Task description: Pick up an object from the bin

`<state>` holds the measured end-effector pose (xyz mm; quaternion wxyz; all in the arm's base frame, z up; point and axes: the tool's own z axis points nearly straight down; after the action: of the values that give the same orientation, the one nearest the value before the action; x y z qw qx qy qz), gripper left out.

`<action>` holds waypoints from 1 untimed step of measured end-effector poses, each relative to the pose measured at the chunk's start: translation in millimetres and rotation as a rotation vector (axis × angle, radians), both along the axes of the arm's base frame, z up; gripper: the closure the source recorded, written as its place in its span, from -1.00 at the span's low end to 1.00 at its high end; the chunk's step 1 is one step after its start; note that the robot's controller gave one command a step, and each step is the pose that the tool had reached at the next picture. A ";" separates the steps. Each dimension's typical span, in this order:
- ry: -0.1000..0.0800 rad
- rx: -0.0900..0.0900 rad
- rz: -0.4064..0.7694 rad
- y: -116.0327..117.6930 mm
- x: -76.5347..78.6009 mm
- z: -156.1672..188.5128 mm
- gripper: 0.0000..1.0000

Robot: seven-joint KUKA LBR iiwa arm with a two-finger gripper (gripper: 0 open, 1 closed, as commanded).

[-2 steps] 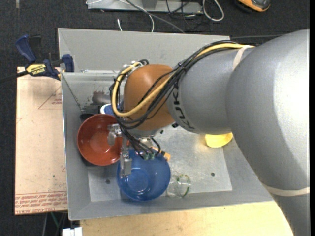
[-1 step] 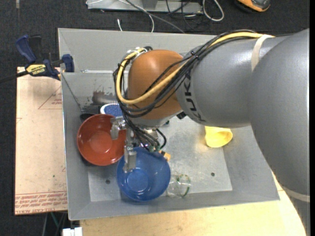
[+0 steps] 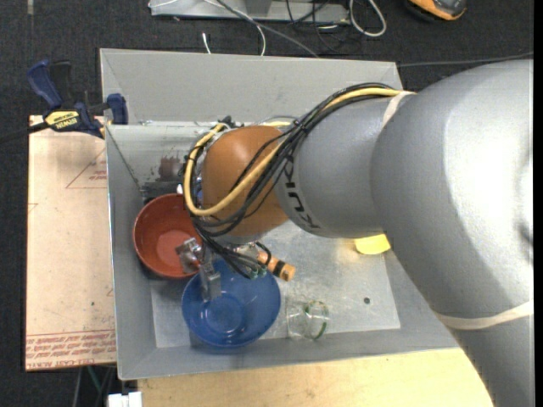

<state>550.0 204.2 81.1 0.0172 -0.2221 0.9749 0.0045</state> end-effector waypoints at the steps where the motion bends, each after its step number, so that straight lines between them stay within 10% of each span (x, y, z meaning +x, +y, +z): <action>1: 0.000 0.000 -0.001 -0.1 0.0 0.0 1.00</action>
Offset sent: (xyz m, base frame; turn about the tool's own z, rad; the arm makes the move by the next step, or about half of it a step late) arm -0.0439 -0.0687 -0.0004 -0.2719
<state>549.9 204.1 81.0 0.0173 -0.2217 0.9750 0.0046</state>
